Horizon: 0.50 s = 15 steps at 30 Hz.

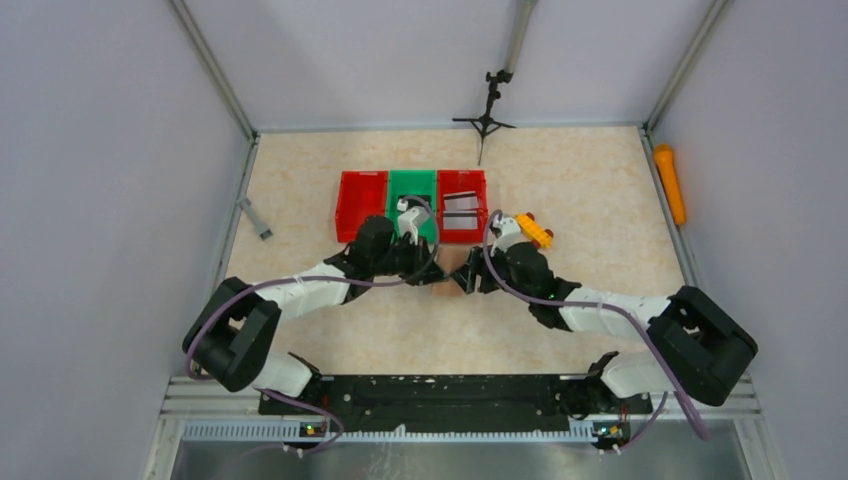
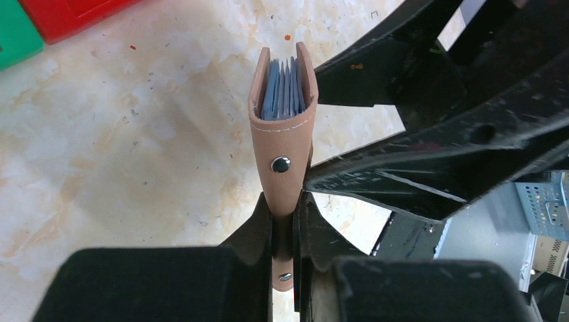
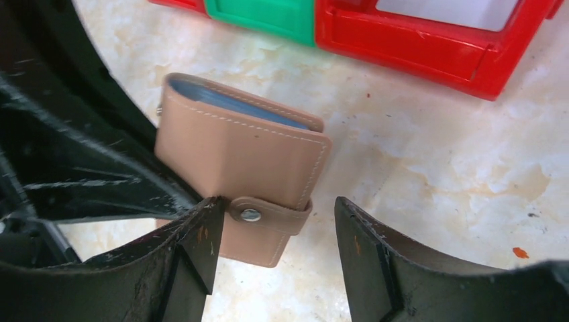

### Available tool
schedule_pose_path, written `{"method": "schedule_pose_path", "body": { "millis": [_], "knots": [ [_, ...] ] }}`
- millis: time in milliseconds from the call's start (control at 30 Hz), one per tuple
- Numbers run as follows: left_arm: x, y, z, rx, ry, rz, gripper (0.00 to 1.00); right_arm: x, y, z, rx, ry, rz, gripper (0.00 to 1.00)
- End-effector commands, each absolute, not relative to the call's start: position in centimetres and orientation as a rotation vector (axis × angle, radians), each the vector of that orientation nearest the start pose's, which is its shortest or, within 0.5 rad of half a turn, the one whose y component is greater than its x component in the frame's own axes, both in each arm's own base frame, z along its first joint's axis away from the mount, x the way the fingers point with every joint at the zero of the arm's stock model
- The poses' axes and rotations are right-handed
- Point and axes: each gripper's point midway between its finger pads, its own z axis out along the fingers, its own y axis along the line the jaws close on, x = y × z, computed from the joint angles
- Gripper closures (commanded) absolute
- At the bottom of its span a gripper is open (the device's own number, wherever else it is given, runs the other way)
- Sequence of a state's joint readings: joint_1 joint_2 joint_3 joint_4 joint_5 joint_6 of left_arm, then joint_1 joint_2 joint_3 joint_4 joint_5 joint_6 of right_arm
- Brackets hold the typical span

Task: Take the credit cards out of the card holder
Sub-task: Open the card holder at the center of the board.

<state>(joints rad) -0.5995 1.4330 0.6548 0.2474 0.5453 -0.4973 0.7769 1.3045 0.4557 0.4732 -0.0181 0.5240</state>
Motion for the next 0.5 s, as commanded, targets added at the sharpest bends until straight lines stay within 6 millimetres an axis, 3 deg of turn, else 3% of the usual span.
{"method": "schedule_pose_path", "body": {
  "millis": [0, 100, 267, 467],
  "knots": [
    [24.9, -30.6, 13.8, 0.533, 2.069, -1.229, 1.00, 26.9, 28.7, 10.7, -0.254, 2.031, 0.789, 0.38],
    [25.1, -30.2, 13.7, 0.522, 2.071, -1.196, 1.00, 27.4, 28.2, 9.6, -0.239, 2.080, 0.715, 0.44],
    [26.3, -29.0, 13.1, 0.465, 2.098, -1.070, 1.00, 29.0, 24.8, 7.4, -0.109, 2.178, 0.447, 0.54],
    [26.5, -28.6, 13.2, 0.451, 2.093, -1.038, 1.00, 29.8, 21.4, 7.5, 0.018, 2.161, 0.258, 0.55]
  ]
}}
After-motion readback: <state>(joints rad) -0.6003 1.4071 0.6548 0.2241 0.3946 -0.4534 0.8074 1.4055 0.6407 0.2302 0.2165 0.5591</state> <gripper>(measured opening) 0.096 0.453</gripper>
